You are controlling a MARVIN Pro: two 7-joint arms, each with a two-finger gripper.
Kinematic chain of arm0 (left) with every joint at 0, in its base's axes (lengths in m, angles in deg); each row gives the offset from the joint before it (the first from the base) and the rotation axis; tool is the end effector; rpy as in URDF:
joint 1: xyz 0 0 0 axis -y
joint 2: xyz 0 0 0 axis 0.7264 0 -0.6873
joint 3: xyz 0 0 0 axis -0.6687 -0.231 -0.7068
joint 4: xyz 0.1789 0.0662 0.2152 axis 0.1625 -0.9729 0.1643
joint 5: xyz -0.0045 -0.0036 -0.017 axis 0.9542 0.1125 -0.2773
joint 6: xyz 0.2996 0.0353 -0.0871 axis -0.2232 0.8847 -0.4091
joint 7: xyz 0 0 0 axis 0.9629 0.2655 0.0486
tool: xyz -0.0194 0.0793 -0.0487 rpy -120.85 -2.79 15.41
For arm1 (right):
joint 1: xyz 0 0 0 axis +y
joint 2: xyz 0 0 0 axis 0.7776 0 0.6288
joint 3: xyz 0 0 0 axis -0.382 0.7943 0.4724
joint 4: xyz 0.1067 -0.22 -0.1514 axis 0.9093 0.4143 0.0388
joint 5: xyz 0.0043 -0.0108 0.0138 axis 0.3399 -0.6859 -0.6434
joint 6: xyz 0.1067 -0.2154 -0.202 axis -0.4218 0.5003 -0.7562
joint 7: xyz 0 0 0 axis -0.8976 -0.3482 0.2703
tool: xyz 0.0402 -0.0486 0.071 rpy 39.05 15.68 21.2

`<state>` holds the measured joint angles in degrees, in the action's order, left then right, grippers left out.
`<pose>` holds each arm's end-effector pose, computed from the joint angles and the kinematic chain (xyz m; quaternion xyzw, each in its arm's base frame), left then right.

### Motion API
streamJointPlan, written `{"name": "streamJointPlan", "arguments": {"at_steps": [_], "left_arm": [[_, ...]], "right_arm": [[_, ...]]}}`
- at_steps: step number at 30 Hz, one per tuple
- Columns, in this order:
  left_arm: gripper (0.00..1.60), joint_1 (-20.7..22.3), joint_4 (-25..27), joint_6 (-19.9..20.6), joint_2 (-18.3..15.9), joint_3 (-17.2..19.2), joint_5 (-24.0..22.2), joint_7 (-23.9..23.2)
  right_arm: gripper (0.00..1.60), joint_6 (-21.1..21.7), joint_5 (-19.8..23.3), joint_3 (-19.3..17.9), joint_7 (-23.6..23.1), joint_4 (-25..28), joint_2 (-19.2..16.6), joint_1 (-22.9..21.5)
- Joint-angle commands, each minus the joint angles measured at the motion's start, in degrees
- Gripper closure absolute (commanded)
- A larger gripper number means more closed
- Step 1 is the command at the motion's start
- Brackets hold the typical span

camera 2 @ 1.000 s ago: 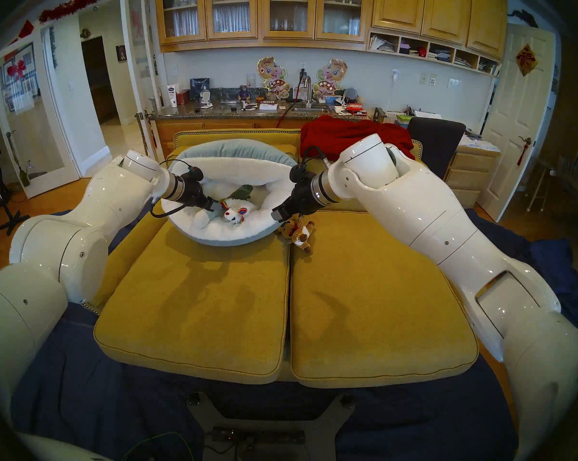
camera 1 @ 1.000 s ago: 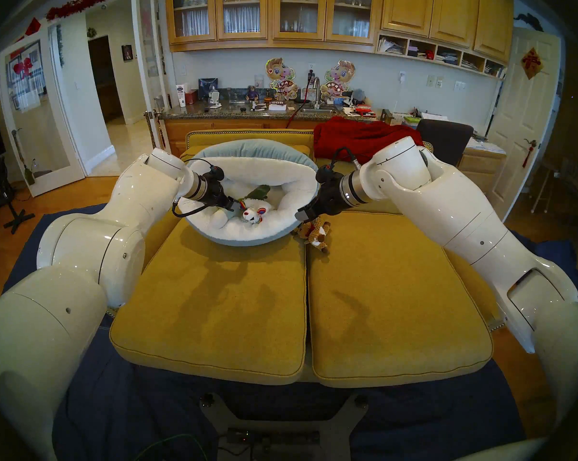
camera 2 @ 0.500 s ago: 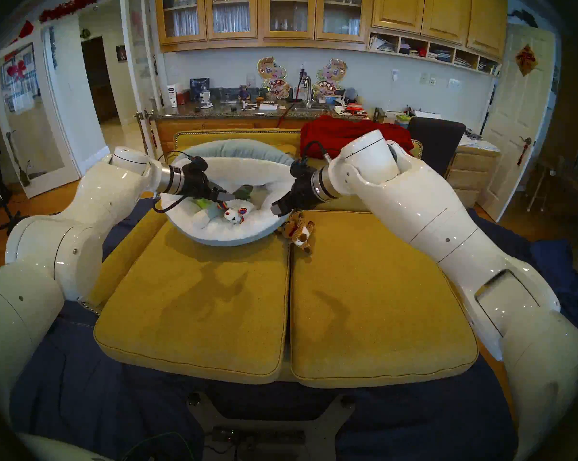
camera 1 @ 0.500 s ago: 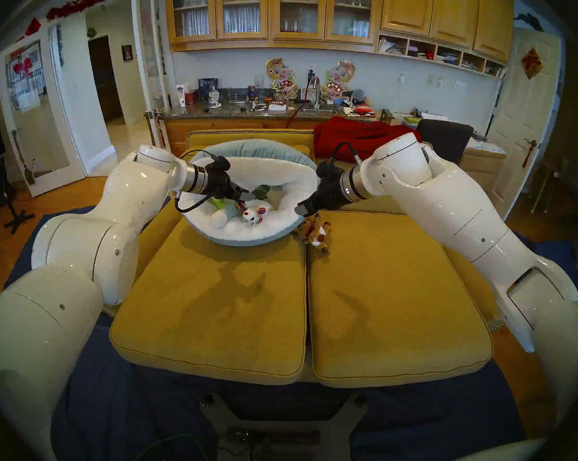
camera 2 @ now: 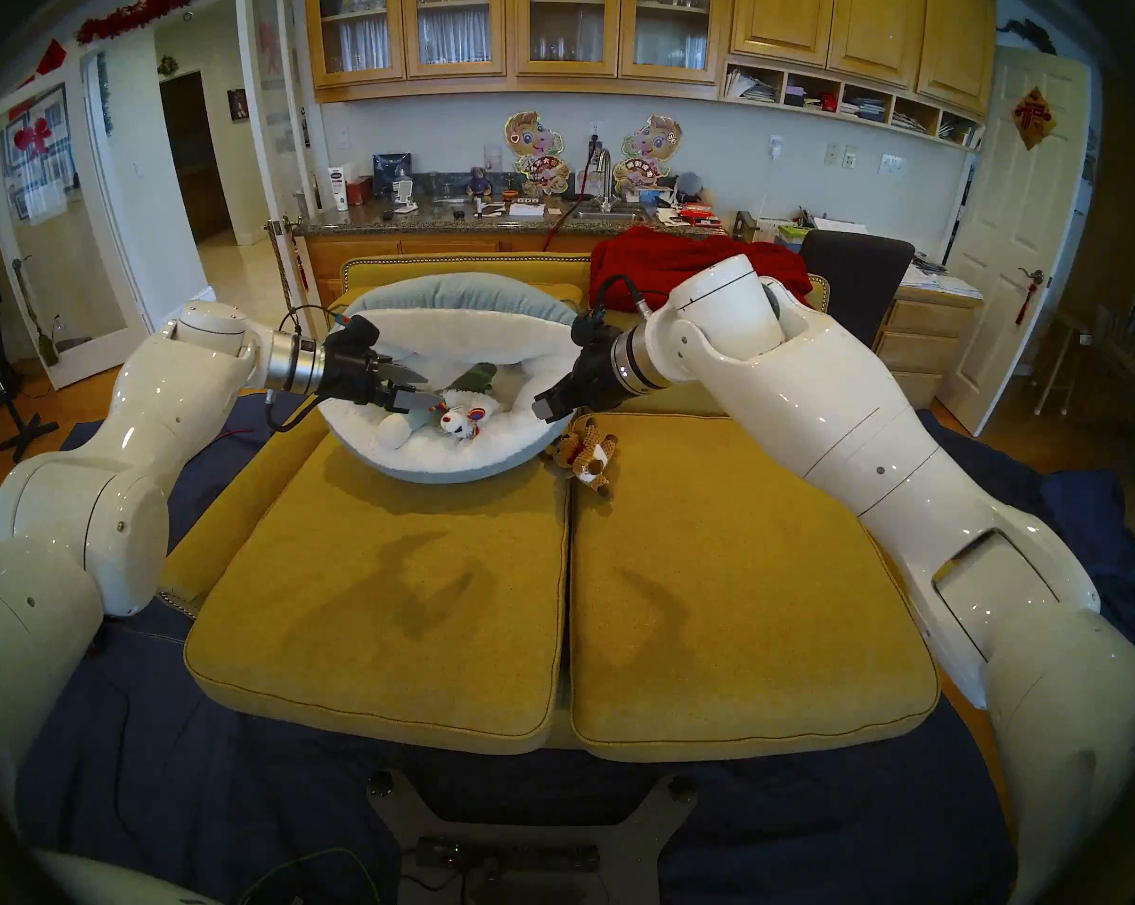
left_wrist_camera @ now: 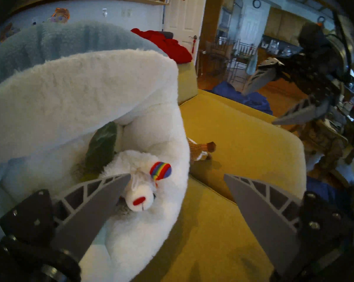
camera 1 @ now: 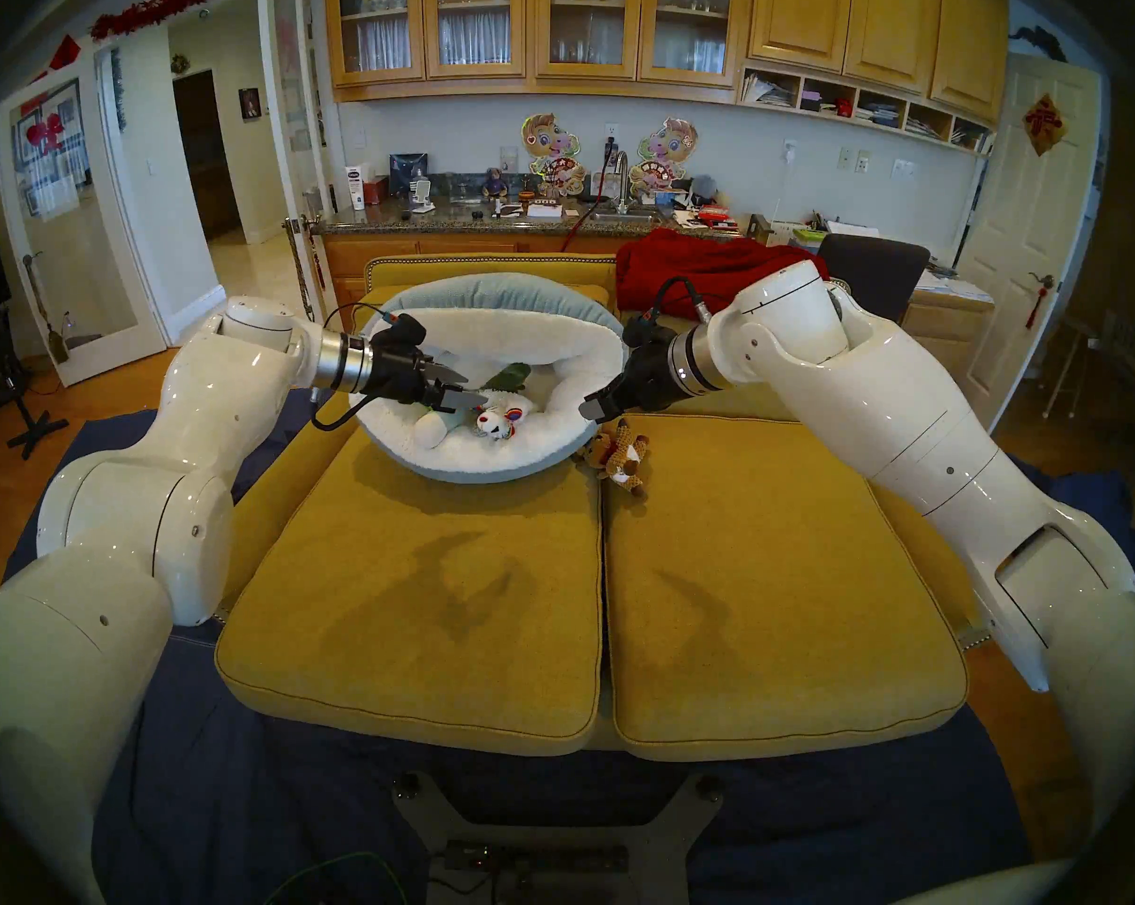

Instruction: Put toys into dog bed

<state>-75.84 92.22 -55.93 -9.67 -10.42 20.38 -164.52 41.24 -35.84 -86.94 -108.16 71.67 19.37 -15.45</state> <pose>0.5785 0.1179 -0.1670 0.7475 -0.4101 0.4212 0.3093 0.5221 0.0600 -0.1177 -0.8378 -0.3512 -0.3929 0.1429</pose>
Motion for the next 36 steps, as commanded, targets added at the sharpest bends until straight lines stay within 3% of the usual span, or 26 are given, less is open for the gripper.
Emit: {"name": "streamJointPlan", "arguments": {"at_steps": [1, 16, 28, 36], "left_arm": [[0.0, -2.03, 5.94, -0.77, -3.67, 1.79, -3.05, -3.81], [0.0, -11.03, 17.05, 3.77, -5.0, 6.56, -7.47, -3.81], [0.0, -16.65, 26.22, 9.81, -5.03, 9.68, -8.7, -3.29], [0.0, -20.3, 32.17, 13.44, -4.97, 11.42, -9.27, -0.34]], "right_arm": [[0.0, -0.13, 0.47, -1.43, 0.71, 1.05, -0.19, -1.91], [0.0, -0.13, 1.31, -0.03, 3.27, -0.8, 0.84, -2.42], [0.0, -0.13, 1.72, 1.74, 5.01, -11.98, 5.13, -4.61], [0.0, -0.13, 1.78, 3.85, 4.6, -18.71, 8.32, -5.62]]}}
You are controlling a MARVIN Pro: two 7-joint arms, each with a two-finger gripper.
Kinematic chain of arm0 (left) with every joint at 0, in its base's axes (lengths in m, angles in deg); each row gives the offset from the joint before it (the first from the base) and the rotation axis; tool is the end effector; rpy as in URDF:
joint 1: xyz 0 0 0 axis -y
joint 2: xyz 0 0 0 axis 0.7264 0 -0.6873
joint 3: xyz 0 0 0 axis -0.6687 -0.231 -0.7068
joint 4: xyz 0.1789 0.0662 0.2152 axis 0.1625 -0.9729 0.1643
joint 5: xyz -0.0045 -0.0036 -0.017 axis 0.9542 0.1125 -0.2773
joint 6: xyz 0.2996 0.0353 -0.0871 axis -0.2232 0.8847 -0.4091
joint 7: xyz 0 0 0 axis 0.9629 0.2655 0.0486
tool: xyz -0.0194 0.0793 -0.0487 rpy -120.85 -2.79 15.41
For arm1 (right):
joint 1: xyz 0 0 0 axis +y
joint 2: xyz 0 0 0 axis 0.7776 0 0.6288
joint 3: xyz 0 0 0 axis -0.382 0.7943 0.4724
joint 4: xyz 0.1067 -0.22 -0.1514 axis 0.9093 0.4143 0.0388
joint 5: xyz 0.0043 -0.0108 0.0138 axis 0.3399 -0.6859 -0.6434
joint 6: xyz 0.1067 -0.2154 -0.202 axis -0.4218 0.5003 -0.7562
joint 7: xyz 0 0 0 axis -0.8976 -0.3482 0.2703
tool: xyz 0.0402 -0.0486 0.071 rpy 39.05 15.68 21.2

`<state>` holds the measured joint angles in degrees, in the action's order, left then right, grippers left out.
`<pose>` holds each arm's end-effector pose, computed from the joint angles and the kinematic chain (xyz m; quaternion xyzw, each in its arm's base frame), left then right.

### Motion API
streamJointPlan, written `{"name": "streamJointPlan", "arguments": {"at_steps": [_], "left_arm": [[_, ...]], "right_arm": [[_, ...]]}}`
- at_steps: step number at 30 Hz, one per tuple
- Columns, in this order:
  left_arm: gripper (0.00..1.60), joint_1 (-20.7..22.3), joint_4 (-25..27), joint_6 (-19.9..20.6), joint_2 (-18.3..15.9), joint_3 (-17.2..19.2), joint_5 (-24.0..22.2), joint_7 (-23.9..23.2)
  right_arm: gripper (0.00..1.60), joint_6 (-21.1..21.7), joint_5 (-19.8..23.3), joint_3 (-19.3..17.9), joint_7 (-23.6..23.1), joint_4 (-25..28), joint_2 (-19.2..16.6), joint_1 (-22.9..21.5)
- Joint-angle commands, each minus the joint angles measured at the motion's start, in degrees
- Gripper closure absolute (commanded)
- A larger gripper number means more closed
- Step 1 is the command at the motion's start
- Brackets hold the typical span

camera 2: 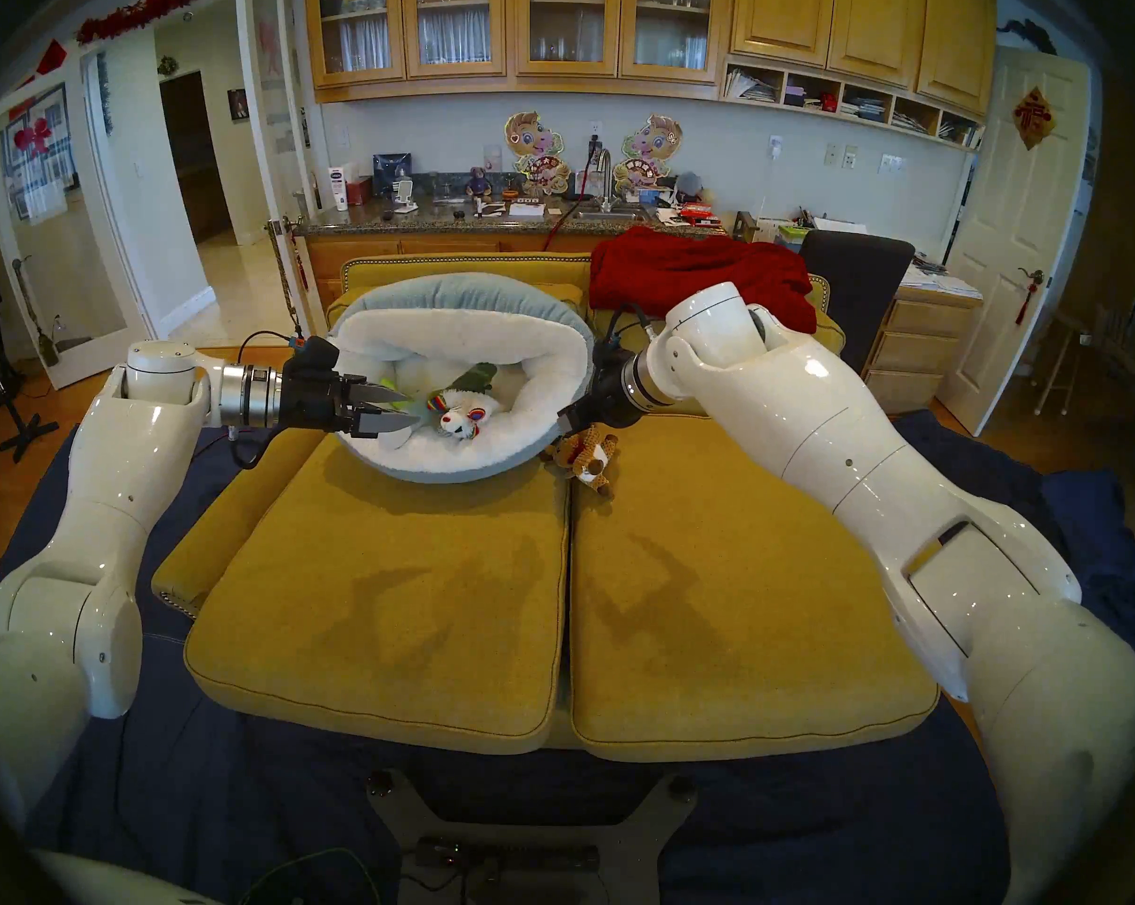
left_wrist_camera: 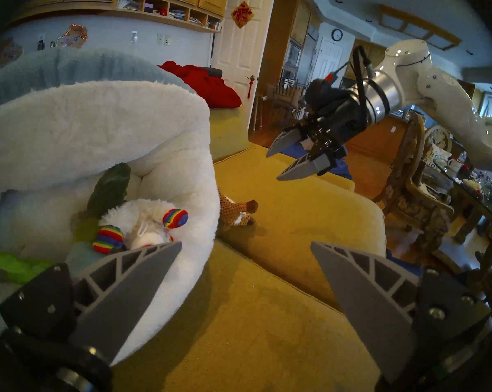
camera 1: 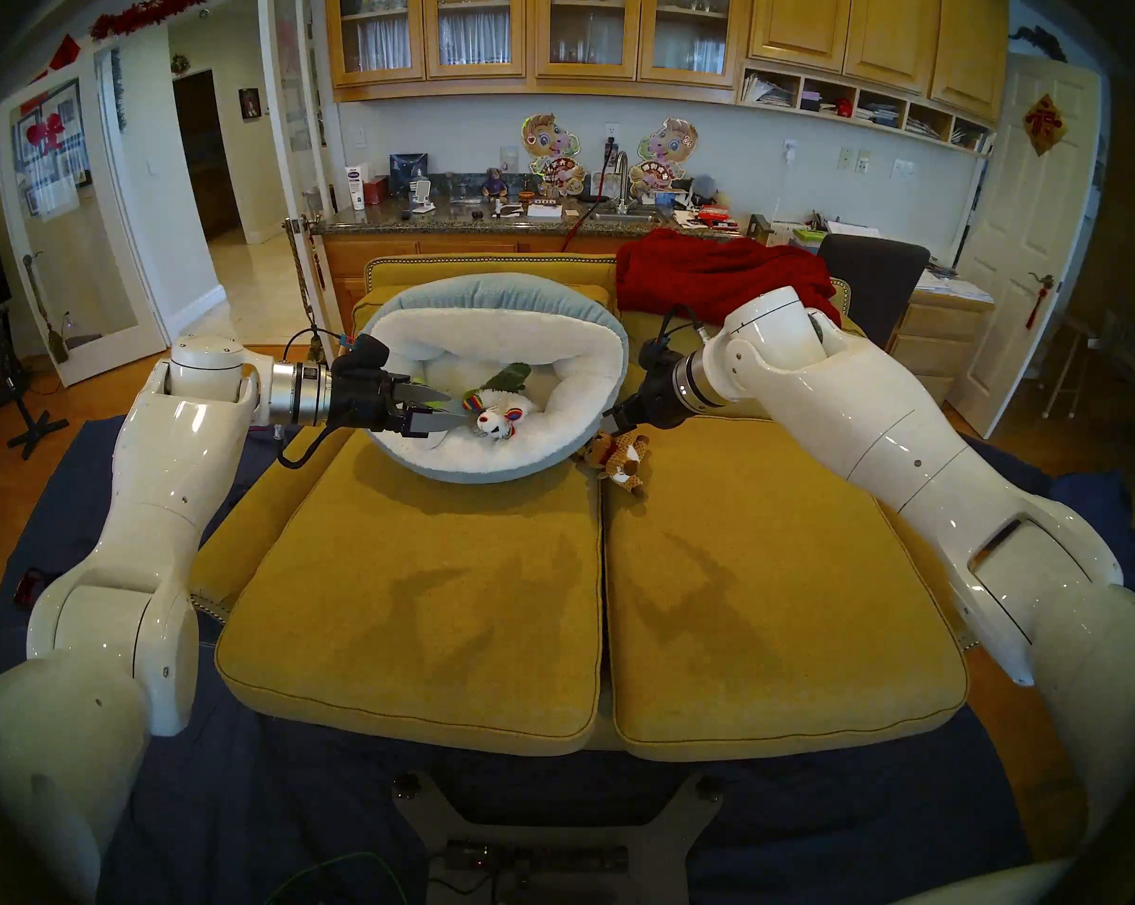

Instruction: Put toys into dog bed

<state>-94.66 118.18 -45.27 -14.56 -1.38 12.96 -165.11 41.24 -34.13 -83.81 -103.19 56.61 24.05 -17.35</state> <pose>0.5232 0.1368 -0.1710 0.7351 -0.3711 0.4537 0.3406 0.5599 0.0381 -0.1704 -0.8907 -0.2771 -0.3435 0.1091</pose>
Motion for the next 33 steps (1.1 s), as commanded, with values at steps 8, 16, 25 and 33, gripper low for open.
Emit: {"name": "streamJointPlan", "arguments": {"at_steps": [8, 16, 25, 33], "left_arm": [[0.0, -5.06, 12.09, 6.36, 0.07, 3.99, -2.5, 3.67], [0.0, -8.83, 18.37, 10.13, 0.24, 5.58, -3.23, 7.41], [0.0, -12.13, 23.9, 13.32, 0.44, 6.83, -3.89, 11.22], [0.0, -13.27, 25.73, 14.63, 0.52, 7.16, -4.54, 13.16]], "right_arm": [[0.0, -0.14, 0.04, 3.04, -1.02, -8.2, 5.99, -4.52], [0.0, -0.14, -2.61, 7.93, -0.57, -12.15, 8.18, -5.43], [0.0, -2.24, -5.13, 10.7, 1.12, -17.73, 10.97, -6.9], [0.0, -4.81, -6.06, 11.03, 1.46, -21.41, 12.71, -8.01]]}}
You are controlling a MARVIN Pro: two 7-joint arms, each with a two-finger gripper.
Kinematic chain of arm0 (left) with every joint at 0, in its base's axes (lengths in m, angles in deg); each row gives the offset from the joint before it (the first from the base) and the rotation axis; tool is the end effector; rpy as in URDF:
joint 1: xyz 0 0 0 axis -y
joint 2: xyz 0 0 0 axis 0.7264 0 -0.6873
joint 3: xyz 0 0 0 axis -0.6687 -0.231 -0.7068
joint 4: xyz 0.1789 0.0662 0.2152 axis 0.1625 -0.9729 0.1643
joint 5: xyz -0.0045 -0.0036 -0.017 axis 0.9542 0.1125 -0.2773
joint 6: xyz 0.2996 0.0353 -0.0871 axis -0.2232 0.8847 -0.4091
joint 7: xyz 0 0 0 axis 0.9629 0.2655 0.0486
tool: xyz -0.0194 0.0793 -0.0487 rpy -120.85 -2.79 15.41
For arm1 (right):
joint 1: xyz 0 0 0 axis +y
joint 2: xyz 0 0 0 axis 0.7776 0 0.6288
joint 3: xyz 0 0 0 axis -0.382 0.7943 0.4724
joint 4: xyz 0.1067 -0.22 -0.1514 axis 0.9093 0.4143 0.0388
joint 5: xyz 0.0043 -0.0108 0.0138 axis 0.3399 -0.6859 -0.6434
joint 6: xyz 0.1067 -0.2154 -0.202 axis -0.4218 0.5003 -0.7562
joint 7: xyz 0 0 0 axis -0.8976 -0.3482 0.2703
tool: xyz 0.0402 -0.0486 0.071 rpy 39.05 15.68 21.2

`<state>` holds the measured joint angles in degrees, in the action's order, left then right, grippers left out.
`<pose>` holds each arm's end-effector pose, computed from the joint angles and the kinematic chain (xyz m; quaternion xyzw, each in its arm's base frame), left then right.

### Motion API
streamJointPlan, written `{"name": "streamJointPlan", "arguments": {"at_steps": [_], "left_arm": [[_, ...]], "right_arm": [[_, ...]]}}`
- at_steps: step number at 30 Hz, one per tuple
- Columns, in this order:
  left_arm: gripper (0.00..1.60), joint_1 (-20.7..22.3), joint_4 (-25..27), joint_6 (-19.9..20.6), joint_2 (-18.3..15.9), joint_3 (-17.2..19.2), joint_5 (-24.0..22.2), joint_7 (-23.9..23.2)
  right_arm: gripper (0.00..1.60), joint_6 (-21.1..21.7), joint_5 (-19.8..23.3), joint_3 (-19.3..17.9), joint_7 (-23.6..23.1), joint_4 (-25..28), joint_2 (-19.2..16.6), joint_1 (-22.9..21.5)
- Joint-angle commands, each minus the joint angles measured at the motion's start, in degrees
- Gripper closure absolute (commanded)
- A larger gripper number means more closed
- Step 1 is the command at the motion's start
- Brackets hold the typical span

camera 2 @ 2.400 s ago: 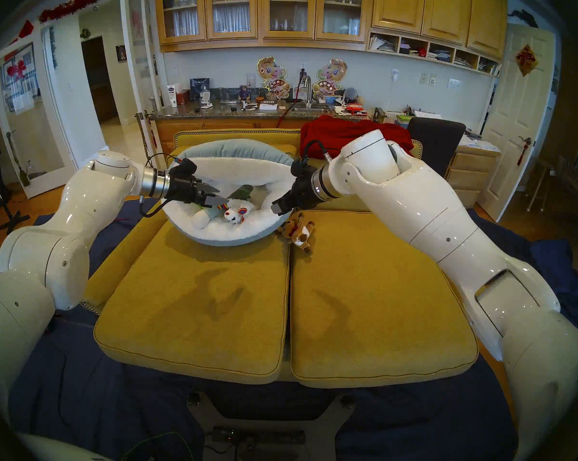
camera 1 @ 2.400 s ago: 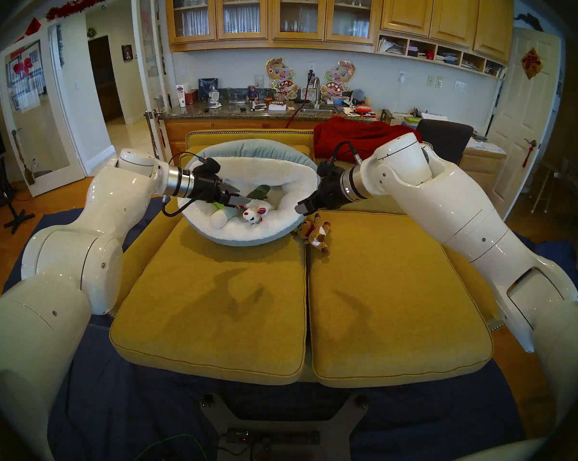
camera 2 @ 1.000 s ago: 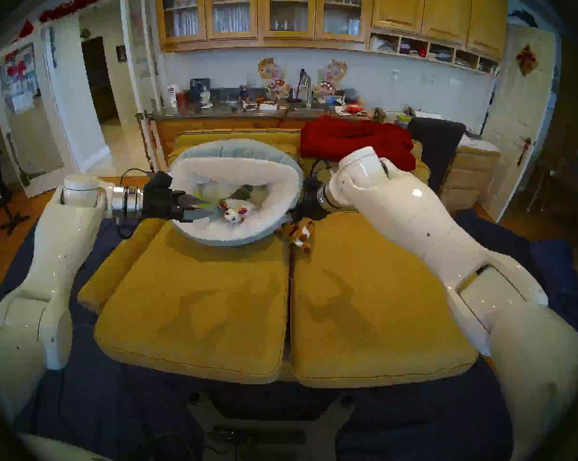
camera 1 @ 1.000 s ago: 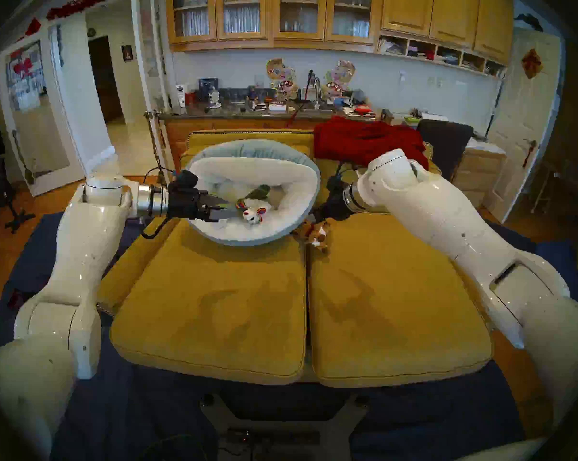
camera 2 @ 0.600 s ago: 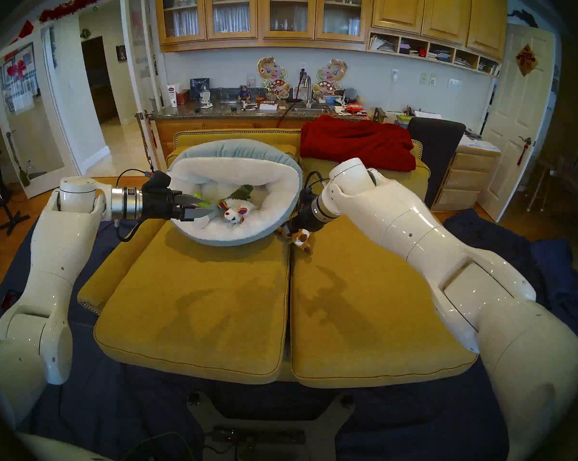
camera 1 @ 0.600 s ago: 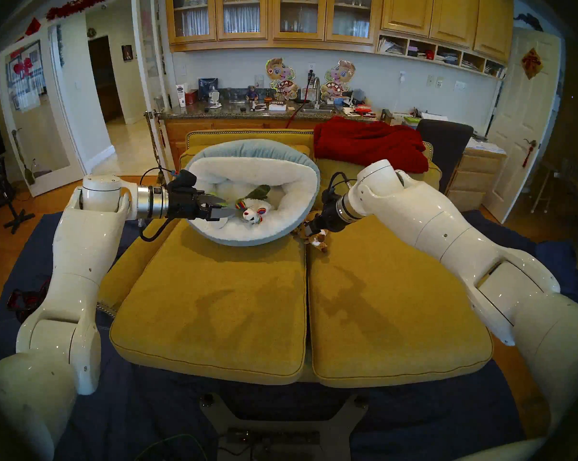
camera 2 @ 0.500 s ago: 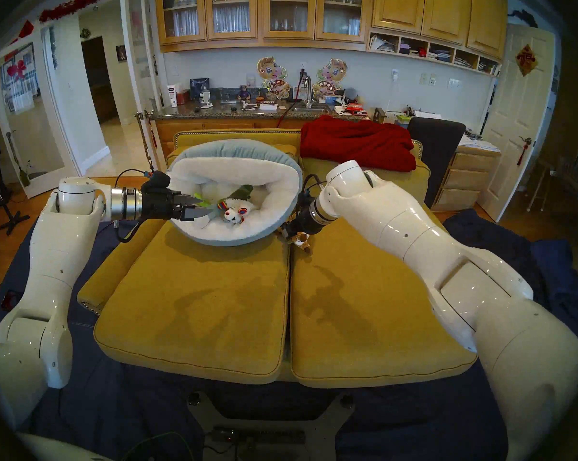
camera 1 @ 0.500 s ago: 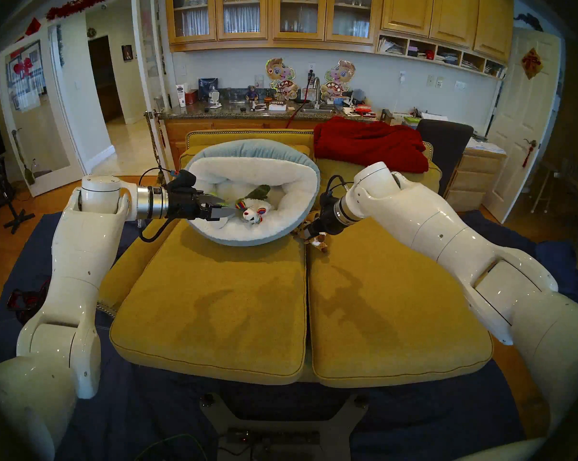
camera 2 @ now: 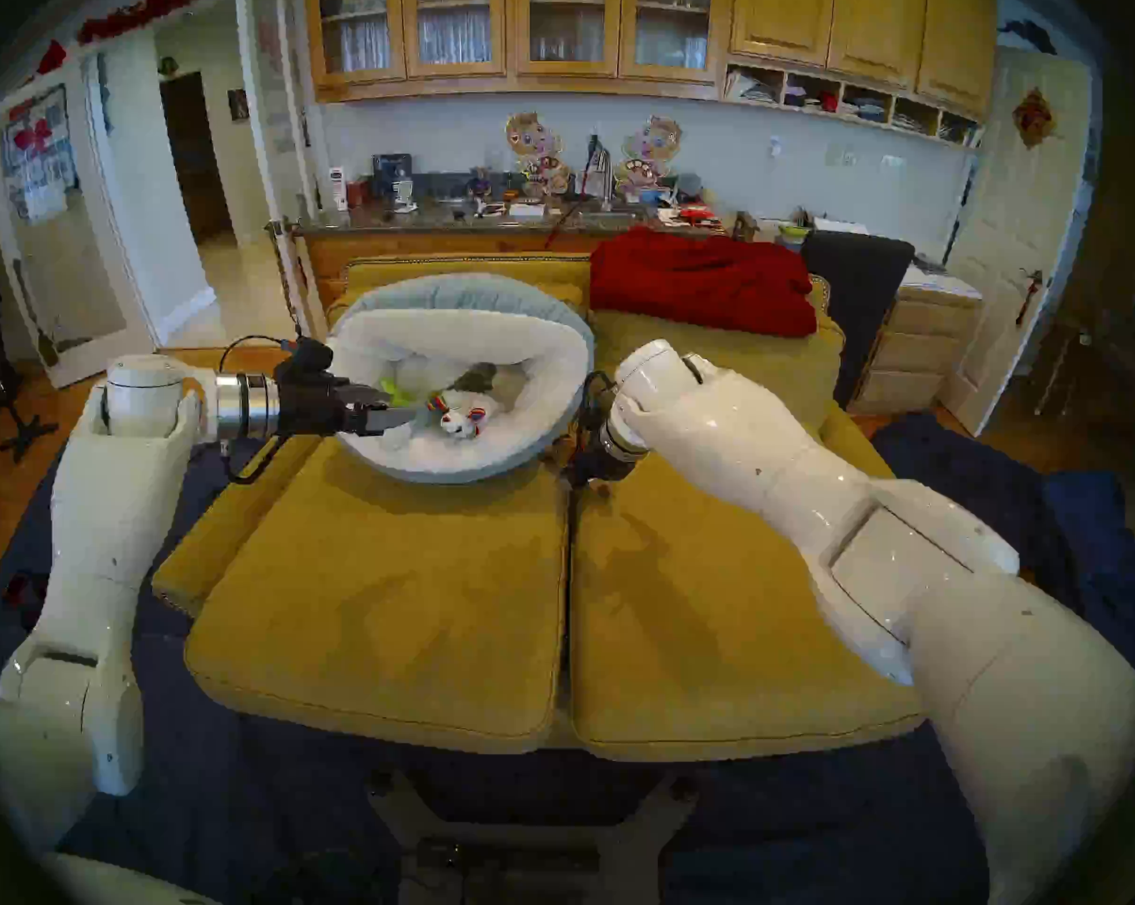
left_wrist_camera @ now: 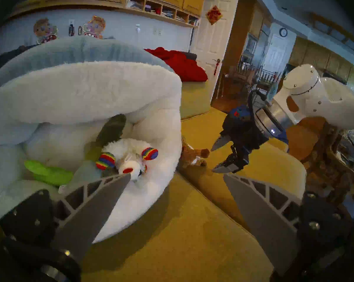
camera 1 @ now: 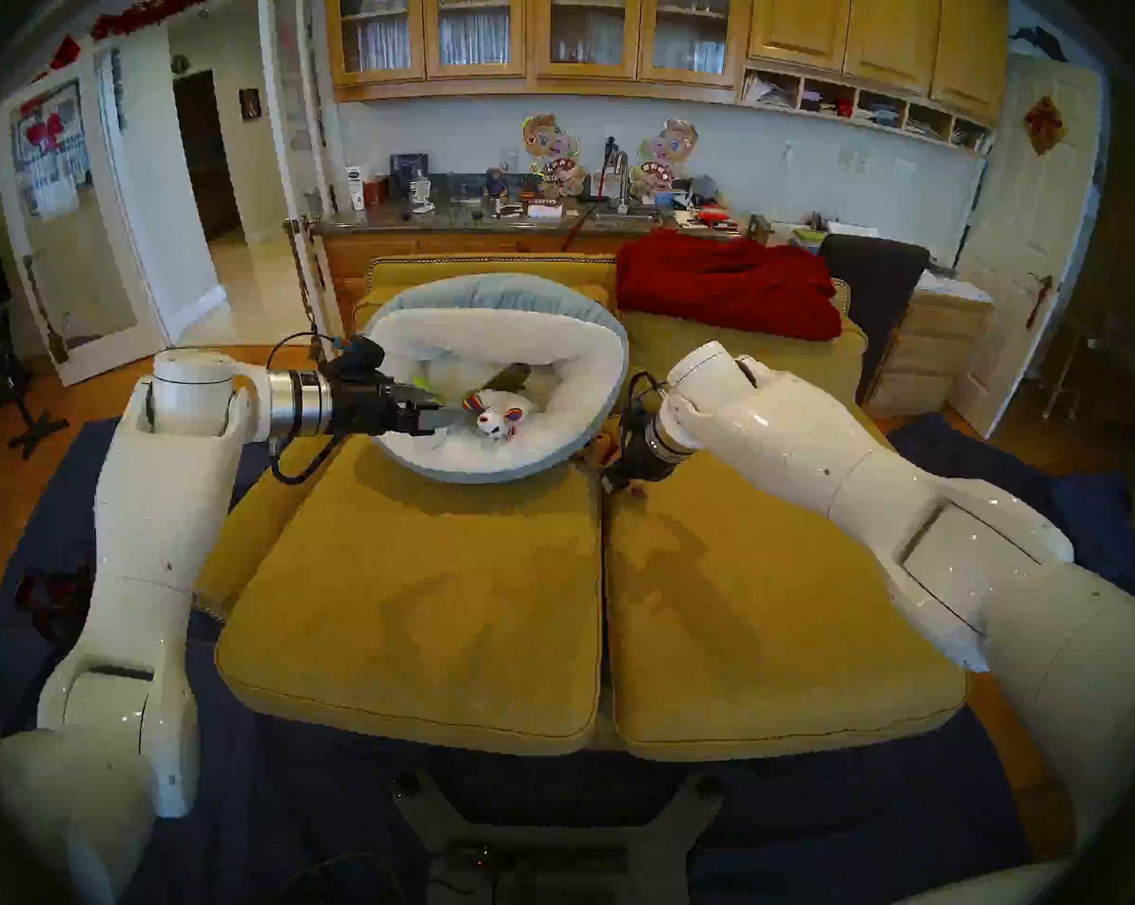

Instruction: Put toys into dog bed

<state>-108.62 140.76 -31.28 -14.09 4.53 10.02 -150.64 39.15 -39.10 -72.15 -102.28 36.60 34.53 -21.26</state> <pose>0.4866 0.1216 -0.1627 0.7766 -0.2931 0.4814 0.2814 0.5791 0.0605 -0.2527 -0.9207 -0.2898 -0.2604 0.0215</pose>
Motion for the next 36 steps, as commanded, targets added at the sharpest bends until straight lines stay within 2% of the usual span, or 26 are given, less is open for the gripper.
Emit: {"name": "streamJointPlan", "arguments": {"at_steps": [1, 9, 20, 21, 22, 23, 24, 30, 36], "left_arm": [[0.0, 0.6, 3.3, 0.76, 0.05, 1.26, -1.66, -1.16], [0.0, 0.01, 4.28, 1.59, -0.02, 1.36, -2.3, -0.06], [0.0, -0.39, 4.88, 2.15, -0.22, 1.24, -3.04, 1.0], [0.0, -0.41, 4.91, 2.16, -0.25, 1.21, -3.1, 1.09], [0.0, -0.43, 4.93, 2.17, -0.26, 1.2, -3.13, 1.15], [0.0, -0.45, 4.95, 2.17, -0.28, 1.18, -3.18, 1.2], [0.0, -0.47, 4.97, 2.17, -0.3, 1.17, -3.22, 1.24], [0.0, -0.54, 5.03, 2.07, -0.45, 1.12, -3.51, 1.19], [0.0, -0.63, 5.06, 2.05, -0.45, 1.06, -3.51, 1.6]], "right_arm": [[0.0, -3.22, -1.21, -0.71, 0.81, -1.86, 2.54, -4.08], [0.0, -5.97, -2.06, -0.31, 0.93, -7.26, 5.82, -4.94], [0.0, -11.94, -3.52, 0.32, 1.33, -19.77, 11.88, -5.82], [0.31, -12.3, -3.65, 0.39, 1.35, -20.6, 12.33, -5.98], [0.85, -12.55, -3.73, 0.4, 1.35, -21.14, 12.63, -6.07], [0.99, -13.05, -3.91, 0.46, 1.51, -21.83, 13.0, -6.13], [1.56, -13.59, -4.12, 0.59, 1.56, -22.39, 13.26, -6.17], [1.6, -16.08, -5.02, 1.06, 0.53, -24.25, 13.28, -6.63], [1.6, -14.55, -5.84, 1.5, -1.37, -19.5, 9.91, -8.48]]}}
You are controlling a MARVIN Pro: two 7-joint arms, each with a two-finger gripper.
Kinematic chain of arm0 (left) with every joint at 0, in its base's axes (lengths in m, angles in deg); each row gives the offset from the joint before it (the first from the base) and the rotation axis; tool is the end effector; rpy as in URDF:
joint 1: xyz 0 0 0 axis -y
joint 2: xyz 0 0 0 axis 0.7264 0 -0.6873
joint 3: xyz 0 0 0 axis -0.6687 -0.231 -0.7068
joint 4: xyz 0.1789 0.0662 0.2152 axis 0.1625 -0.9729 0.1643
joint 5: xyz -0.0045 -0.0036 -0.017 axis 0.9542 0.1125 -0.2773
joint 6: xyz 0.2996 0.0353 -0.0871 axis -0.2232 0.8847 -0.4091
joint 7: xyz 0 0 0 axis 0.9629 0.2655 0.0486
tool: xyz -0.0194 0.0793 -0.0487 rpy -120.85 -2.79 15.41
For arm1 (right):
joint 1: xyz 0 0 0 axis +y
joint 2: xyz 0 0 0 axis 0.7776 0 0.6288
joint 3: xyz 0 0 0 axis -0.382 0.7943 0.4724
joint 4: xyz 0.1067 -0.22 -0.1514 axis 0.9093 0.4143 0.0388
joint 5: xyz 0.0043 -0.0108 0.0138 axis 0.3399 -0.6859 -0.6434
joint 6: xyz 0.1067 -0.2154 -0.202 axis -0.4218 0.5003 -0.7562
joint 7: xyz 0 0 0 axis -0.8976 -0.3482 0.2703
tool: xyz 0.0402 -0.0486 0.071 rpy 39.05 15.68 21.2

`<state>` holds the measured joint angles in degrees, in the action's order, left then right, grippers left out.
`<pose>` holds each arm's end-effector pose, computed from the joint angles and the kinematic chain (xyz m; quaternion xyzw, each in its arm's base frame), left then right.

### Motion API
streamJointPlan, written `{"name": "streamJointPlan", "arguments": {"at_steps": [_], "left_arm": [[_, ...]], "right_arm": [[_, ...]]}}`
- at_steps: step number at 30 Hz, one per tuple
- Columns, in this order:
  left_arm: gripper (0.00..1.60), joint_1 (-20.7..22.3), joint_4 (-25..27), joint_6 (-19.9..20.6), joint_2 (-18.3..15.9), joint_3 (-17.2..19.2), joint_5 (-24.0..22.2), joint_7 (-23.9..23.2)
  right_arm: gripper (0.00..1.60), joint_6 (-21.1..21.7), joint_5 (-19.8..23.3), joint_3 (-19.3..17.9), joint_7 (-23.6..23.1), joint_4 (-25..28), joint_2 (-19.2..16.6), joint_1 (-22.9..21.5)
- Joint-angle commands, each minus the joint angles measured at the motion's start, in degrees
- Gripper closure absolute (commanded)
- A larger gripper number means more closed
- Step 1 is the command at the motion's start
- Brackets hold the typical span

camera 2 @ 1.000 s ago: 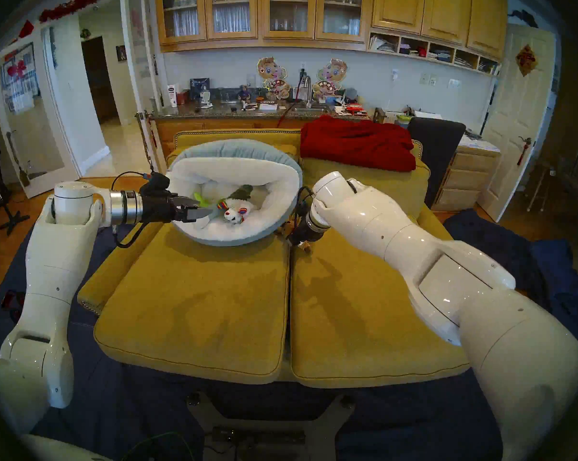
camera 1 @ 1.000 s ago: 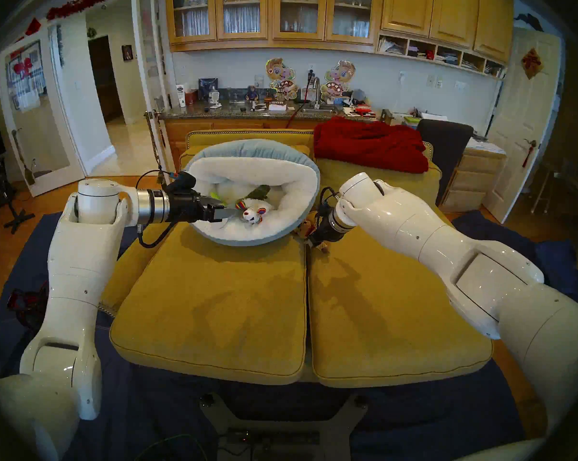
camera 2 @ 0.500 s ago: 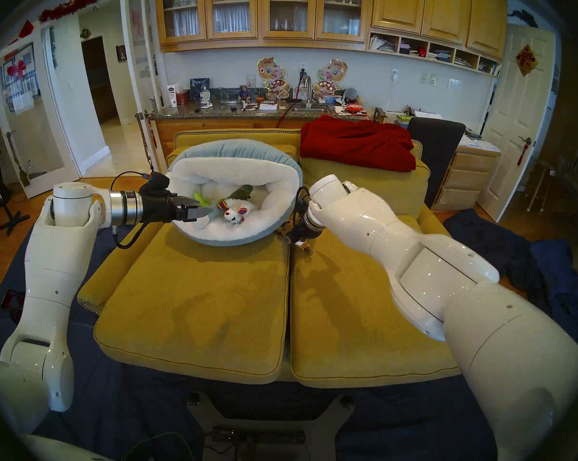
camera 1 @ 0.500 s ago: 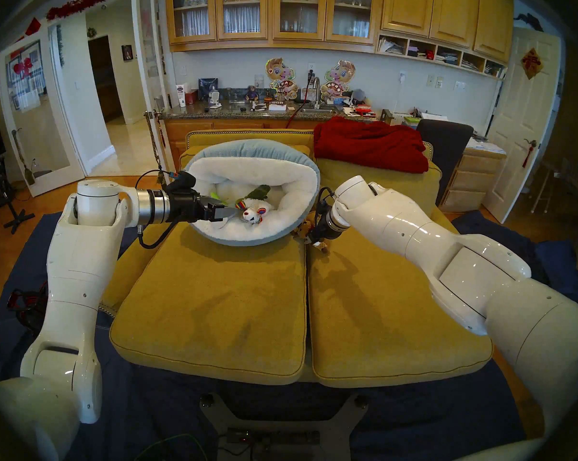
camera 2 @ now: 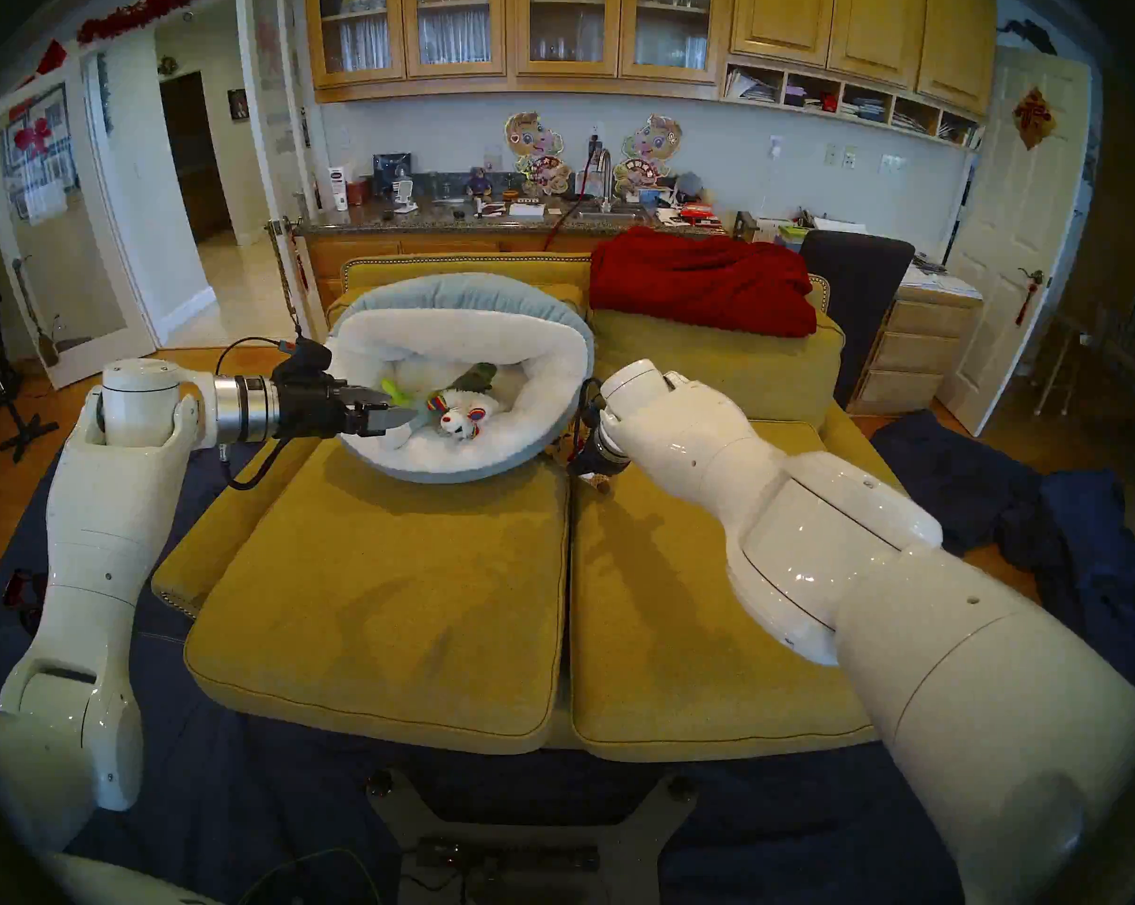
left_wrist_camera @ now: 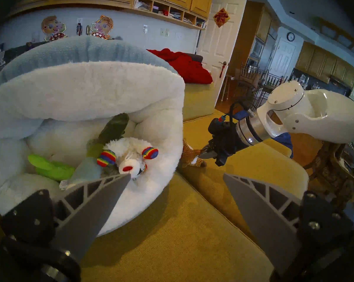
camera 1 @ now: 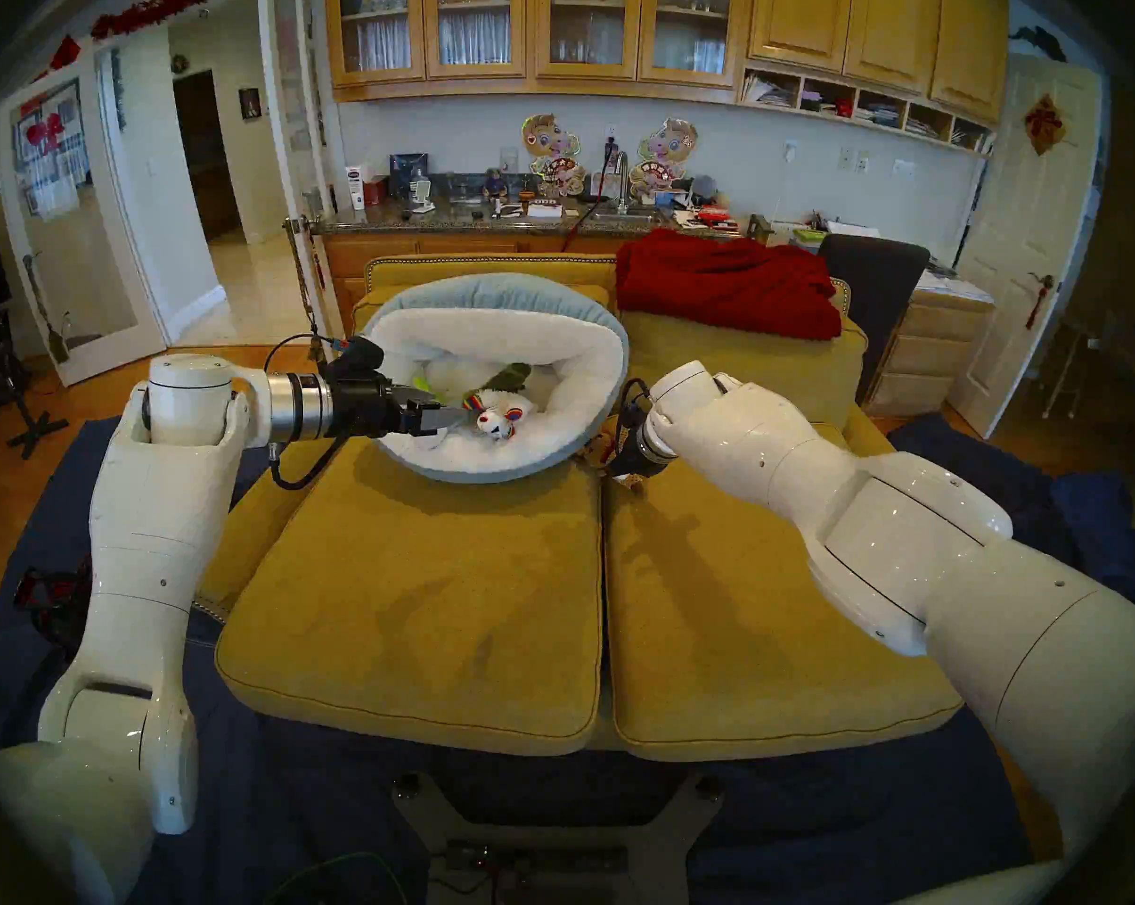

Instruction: Put toys into dog bed

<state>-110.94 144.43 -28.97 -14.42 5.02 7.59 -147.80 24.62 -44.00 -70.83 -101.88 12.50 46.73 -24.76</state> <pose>0.4780 0.1181 -0.1596 0.7795 -0.2795 0.4859 0.2798 0.6094 0.0682 -0.2832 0.9120 0.2728 0.3055 0.0208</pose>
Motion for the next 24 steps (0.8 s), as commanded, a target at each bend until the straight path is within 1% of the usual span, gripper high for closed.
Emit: {"name": "streamJointPlan", "arguments": {"at_steps": [1, 5, 9, 10, 16, 24], "left_arm": [[0.0, 1.69, 1.39, -0.26, -0.12, 0.56, -1.09, -1.24], [0.0, 1.58, 1.35, -0.29, -0.1, 0.5, -0.92, -0.84], [0.0, 1.47, 1.31, -0.33, -0.1, 0.45, -0.8, -0.64], [0.0, 1.44, 1.29, -0.33, -0.11, 0.44, -0.76, -0.59], [0.0, 1.25, 1.21, -0.38, -0.13, 0.39, -0.63, -0.43], [0.0, 1.02, 1.15, -0.43, -0.15, 0.35, -0.5, -0.36]], "right_arm": [[1.6, -0.02, -0.93, 0.19, -1.77, 4.6, -2.3, -4.98], [1.6, 0.48, -1.16, -0.35, -2.24, 6.76, -4.37, -6.87], [1.6, 0.81, -1.42, -1.42, -3.13, 9.65, -6.45, -7.45], [1.6, 0.84, -1.45, -0.94, -3.59, 9.87, -6.6, -8.38], [1.6, 1.87, -2.01, -1.05, -5.54, 13.61, -8.42, -9.61], [1.6, 4.47, -2.97, -1.27, -7.79, 18.28, -11.88, -11.02]]}}
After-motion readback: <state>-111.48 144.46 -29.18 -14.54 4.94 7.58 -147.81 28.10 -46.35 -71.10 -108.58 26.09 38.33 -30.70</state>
